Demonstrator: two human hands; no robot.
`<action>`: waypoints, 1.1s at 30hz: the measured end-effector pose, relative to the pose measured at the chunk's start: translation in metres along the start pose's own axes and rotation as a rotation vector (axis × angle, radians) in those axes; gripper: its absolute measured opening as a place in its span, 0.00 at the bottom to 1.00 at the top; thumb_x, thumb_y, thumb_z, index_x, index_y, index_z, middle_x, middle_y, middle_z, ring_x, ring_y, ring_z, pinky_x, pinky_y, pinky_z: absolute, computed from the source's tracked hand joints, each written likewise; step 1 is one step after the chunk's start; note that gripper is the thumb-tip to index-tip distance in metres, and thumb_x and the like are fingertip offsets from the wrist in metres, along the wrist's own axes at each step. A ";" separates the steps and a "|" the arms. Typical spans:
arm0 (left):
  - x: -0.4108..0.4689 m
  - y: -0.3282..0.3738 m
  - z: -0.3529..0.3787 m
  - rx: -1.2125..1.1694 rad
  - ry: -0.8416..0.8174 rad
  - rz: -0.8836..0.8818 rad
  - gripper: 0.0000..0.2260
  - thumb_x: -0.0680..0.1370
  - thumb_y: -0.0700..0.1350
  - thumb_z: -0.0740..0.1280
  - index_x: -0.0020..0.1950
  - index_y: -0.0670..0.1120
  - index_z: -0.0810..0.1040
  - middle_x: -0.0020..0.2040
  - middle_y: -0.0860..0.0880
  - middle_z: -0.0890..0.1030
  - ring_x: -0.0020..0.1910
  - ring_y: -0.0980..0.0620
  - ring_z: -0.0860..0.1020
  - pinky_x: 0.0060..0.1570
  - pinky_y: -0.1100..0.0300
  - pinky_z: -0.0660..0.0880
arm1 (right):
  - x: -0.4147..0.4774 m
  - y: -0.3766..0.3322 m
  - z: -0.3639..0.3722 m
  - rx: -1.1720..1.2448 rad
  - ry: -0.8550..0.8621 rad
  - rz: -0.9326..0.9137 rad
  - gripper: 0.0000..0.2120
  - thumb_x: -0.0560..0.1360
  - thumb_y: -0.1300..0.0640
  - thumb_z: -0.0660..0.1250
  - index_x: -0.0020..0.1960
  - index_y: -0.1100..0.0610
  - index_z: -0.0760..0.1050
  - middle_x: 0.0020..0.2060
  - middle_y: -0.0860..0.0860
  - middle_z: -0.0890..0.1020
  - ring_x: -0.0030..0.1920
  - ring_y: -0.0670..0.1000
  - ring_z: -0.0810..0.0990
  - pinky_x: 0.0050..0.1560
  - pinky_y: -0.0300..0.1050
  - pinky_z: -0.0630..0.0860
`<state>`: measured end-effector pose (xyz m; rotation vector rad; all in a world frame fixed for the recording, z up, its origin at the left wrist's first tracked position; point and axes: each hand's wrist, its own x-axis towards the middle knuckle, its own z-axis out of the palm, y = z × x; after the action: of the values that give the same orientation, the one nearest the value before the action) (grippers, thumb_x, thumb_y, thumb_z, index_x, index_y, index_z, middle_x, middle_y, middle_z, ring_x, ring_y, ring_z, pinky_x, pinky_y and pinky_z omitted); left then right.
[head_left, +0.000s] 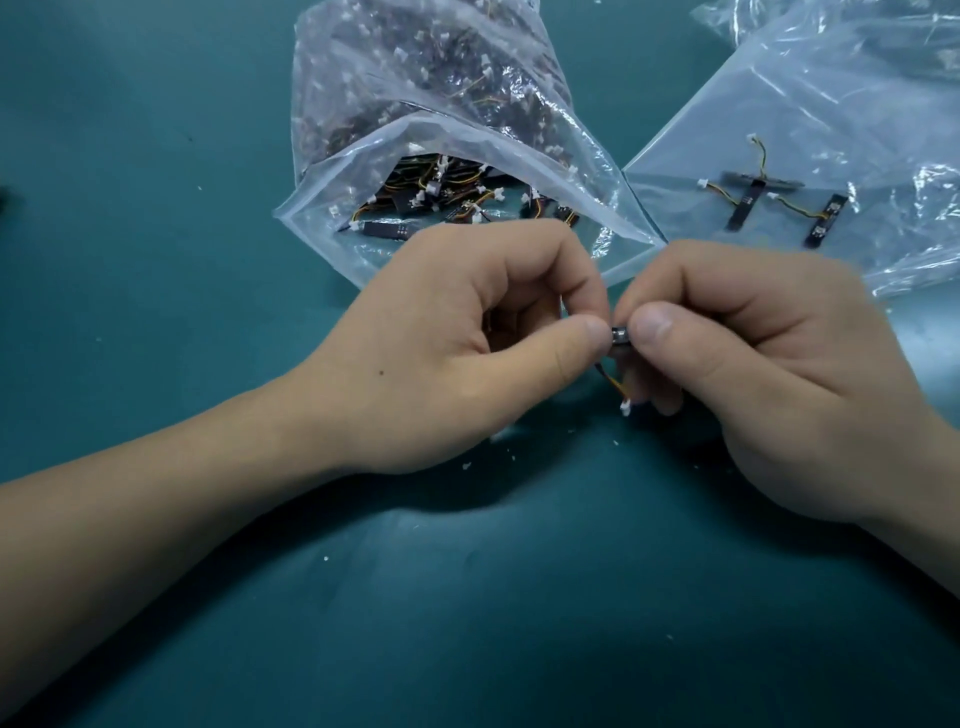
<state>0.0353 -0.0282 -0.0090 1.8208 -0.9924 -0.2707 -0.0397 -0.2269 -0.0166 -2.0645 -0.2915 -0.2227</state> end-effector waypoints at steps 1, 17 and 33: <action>0.000 0.000 0.000 0.003 0.013 -0.007 0.05 0.80 0.42 0.68 0.46 0.42 0.79 0.29 0.46 0.76 0.27 0.48 0.72 0.31 0.63 0.67 | 0.000 0.000 0.001 0.006 0.031 -0.001 0.11 0.82 0.52 0.61 0.44 0.52 0.78 0.32 0.47 0.80 0.30 0.54 0.77 0.32 0.51 0.73; 0.000 0.003 0.001 0.067 0.068 -0.032 0.10 0.79 0.38 0.65 0.37 0.41 0.78 0.28 0.48 0.72 0.28 0.56 0.68 0.31 0.66 0.65 | 0.000 -0.006 0.002 -0.086 0.014 0.021 0.13 0.83 0.51 0.58 0.44 0.50 0.79 0.32 0.45 0.82 0.32 0.50 0.79 0.34 0.40 0.73; 0.001 0.003 0.002 0.090 0.064 -0.051 0.10 0.79 0.39 0.65 0.38 0.41 0.79 0.29 0.47 0.73 0.28 0.56 0.69 0.31 0.66 0.65 | 0.000 -0.007 0.002 -0.054 0.010 0.033 0.12 0.82 0.51 0.60 0.44 0.51 0.79 0.32 0.46 0.82 0.33 0.50 0.79 0.35 0.37 0.72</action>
<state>0.0336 -0.0303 -0.0073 1.9270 -0.9272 -0.2000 -0.0413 -0.2218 -0.0121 -2.1195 -0.2479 -0.2224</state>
